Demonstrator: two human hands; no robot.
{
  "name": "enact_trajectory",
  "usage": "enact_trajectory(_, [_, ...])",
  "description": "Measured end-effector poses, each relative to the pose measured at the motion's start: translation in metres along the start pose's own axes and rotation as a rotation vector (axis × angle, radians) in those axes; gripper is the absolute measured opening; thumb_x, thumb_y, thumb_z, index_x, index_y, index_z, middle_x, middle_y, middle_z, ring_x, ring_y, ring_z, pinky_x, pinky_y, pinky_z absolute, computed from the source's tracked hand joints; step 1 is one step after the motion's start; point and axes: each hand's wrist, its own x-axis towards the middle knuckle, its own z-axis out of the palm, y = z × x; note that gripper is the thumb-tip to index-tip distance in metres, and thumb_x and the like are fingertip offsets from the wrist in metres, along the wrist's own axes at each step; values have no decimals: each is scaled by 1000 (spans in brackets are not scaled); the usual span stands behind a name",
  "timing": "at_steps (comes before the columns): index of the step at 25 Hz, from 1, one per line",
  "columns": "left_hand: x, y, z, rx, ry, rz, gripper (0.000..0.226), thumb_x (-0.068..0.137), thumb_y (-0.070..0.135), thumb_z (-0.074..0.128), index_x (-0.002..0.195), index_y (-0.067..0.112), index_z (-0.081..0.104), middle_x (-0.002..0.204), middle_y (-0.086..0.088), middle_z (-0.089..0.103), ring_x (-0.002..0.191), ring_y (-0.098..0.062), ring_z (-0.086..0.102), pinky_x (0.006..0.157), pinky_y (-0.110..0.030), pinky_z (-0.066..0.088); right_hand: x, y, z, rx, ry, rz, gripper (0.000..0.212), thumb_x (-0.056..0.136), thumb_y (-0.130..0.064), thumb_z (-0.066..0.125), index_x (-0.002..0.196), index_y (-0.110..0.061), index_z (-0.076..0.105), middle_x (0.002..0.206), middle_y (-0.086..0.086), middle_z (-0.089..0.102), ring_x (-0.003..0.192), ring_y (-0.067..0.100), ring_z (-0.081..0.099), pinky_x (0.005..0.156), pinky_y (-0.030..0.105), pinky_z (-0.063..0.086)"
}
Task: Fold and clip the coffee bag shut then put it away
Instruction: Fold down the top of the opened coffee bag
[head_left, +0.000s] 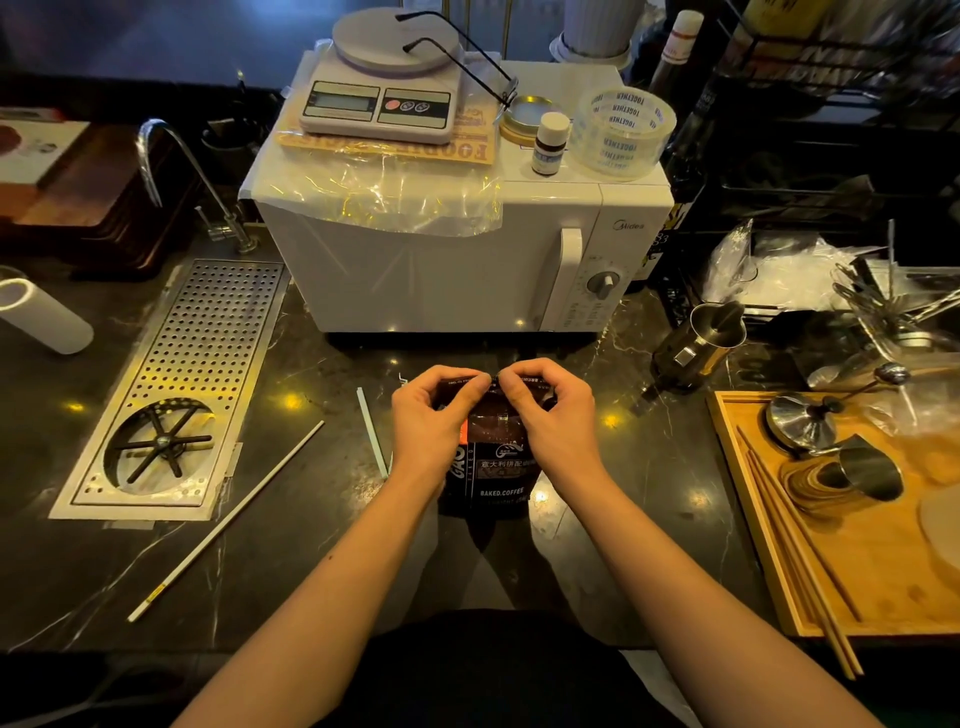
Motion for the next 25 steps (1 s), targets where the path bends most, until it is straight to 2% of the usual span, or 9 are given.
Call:
enact_trajectory(3, [-1,-5,3,-31,43,-44,6,78,20,78,83,21,76,86,-3,75,90,-23,72,83,-43,59,1,-1,5,-22,45,6,5,89,-21,68,84,-19,70,77,-10,69,78,5,66,73,28,55])
enact_trajectory(6, [0,-6,3,-91,63,-86,8,76,22,80,83,20,77,90,-9,75,92,-28,72,85,-48,58,1,-1,9,-21,87,16,7,88,-19,69,81,-20,68,75,-10,67,76,3,64,72,28,55])
enact_trajectory(10, [2,-8,6,-119,67,-79,23,73,33,77,87,16,76,95,-17,72,95,-34,70,85,-50,58,3,3,11,52,173,106,11,82,-24,76,75,-25,67,75,-7,69,75,6,67,72,34,58])
enact_trajectory(13, [3,-11,6,-110,57,-62,22,78,36,72,88,17,74,98,-21,70,96,-34,70,86,-49,58,3,6,11,122,267,178,15,77,-27,80,72,-22,67,74,-3,70,73,13,69,72,39,60])
enact_trajectory(18, [4,-14,5,-130,47,-69,14,94,21,60,93,16,73,97,-15,72,91,-27,71,80,-39,58,7,12,6,172,175,175,10,90,-22,68,81,-24,72,79,2,73,77,19,70,74,42,59])
enact_trajectory(21, [5,-14,4,-142,25,-75,17,97,20,56,94,16,73,93,-9,73,88,-23,70,79,-37,57,9,13,4,211,125,184,16,96,-18,59,86,-18,71,79,1,72,76,14,69,72,35,57])
enact_trajectory(25, [3,-13,2,-133,-16,-72,21,99,22,52,99,14,71,96,-11,73,91,-24,71,80,-38,57,7,11,1,219,93,217,22,99,-21,52,92,-12,71,83,3,73,79,16,71,71,31,58])
